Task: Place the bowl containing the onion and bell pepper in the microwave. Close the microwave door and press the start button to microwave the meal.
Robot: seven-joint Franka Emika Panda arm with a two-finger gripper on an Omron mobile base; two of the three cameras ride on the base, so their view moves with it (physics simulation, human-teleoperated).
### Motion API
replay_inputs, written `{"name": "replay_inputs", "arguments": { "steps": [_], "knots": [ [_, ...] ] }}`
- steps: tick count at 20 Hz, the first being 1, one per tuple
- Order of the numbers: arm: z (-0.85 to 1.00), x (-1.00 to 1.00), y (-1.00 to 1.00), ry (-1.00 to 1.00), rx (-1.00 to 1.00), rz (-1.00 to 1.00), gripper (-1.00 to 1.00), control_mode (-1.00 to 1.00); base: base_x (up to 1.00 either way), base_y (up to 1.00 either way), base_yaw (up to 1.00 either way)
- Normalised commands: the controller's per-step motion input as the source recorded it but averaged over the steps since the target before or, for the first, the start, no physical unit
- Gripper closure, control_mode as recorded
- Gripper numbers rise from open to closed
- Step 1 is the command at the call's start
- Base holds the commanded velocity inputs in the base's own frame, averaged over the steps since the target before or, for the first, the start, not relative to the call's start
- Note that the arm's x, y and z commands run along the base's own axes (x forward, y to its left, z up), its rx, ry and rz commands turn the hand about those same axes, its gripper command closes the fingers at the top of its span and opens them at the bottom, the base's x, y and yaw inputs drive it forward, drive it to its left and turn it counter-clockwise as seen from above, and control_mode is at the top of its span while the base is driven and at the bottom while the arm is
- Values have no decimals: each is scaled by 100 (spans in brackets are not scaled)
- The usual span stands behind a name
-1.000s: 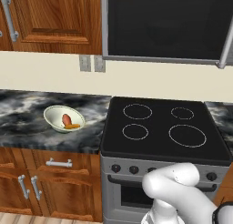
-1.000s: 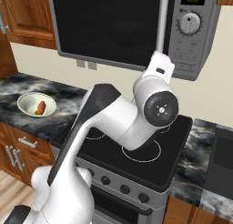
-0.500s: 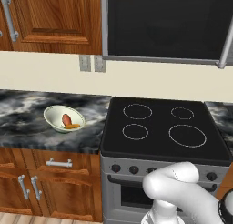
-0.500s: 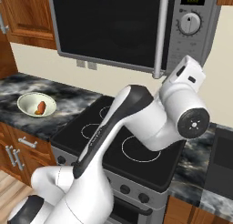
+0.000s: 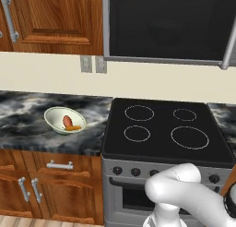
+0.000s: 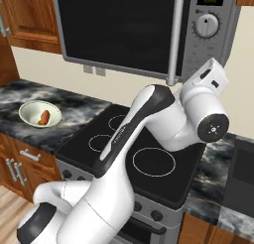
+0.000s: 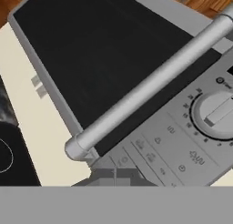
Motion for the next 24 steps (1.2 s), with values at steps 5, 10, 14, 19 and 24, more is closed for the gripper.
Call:
{"name": "replay_inputs", "arguments": {
  "steps": [5,10,14,19,24],
  "knots": [
    [0,31,-32,0,11,0,100,-100,0,0,0],
    [0,20,-24,0,9,0,100,-100,0,0,0],
    [0,24,-18,0,7,0,100,-100,0,0,0],
    [0,23,-4,0,3,0,100,-100,0,0,0],
    [-1,25,-1,0,0,0,100,-100,0,0,0]
  ]
}}
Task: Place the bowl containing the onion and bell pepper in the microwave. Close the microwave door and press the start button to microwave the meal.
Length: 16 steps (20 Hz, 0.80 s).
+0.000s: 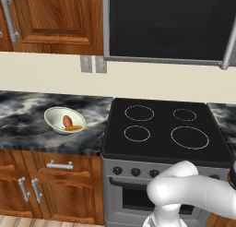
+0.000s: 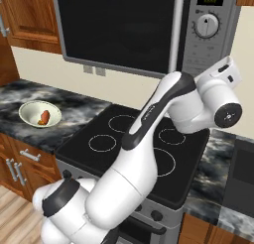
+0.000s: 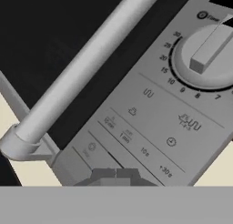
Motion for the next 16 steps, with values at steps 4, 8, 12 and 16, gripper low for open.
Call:
{"name": "replay_inputs", "arguments": {
  "steps": [4,8,12,16],
  "knots": [
    [-12,14,-12,0,0,-1,100,-100,0,0,0],
    [-15,15,-12,0,0,-2,100,-100,0,0,0],
    [-7,21,-5,0,0,-2,100,-100,0,0,0],
    [-6,23,-14,0,0,-2,100,-100,0,0,0]
  ]
}}
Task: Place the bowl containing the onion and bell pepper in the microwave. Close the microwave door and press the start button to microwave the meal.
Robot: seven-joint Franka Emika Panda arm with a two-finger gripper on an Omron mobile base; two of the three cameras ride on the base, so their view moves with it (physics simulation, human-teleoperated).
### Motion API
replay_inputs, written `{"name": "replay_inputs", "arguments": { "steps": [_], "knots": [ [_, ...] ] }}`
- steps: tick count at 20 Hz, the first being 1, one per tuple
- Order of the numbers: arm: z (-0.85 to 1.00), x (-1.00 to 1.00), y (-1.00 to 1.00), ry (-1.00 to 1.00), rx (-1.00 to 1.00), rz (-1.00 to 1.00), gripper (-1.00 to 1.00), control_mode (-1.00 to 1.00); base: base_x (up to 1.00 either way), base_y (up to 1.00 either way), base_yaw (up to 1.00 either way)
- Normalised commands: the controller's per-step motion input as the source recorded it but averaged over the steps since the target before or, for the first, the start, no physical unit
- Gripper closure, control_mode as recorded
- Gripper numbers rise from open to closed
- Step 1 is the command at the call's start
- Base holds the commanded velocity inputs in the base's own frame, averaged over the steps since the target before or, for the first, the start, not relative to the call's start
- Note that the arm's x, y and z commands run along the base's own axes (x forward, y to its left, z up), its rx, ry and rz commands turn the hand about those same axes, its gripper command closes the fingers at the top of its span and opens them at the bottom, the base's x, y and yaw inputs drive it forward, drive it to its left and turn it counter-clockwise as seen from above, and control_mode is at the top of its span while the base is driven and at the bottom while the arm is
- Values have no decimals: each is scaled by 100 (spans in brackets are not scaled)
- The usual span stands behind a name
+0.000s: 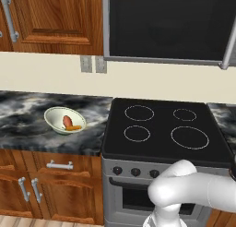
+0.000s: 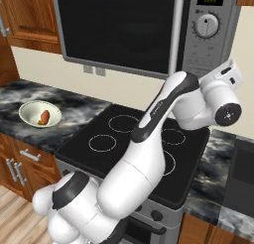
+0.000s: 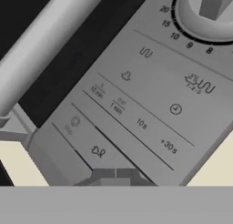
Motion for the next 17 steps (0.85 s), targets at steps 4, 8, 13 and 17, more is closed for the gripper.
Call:
{"name": "replay_inputs", "arguments": {
  "steps": [4,8,13,17],
  "knots": [
    [-9,23,-20,0,0,-2,100,-100,0,0,0],
    [-8,27,-21,0,0,-3,100,-100,0,0,0],
    [-2,37,-12,2,0,-7,100,-100,0,0,0],
    [0,54,-13,15,0,-12,100,-100,0,0,0]
  ]
}}
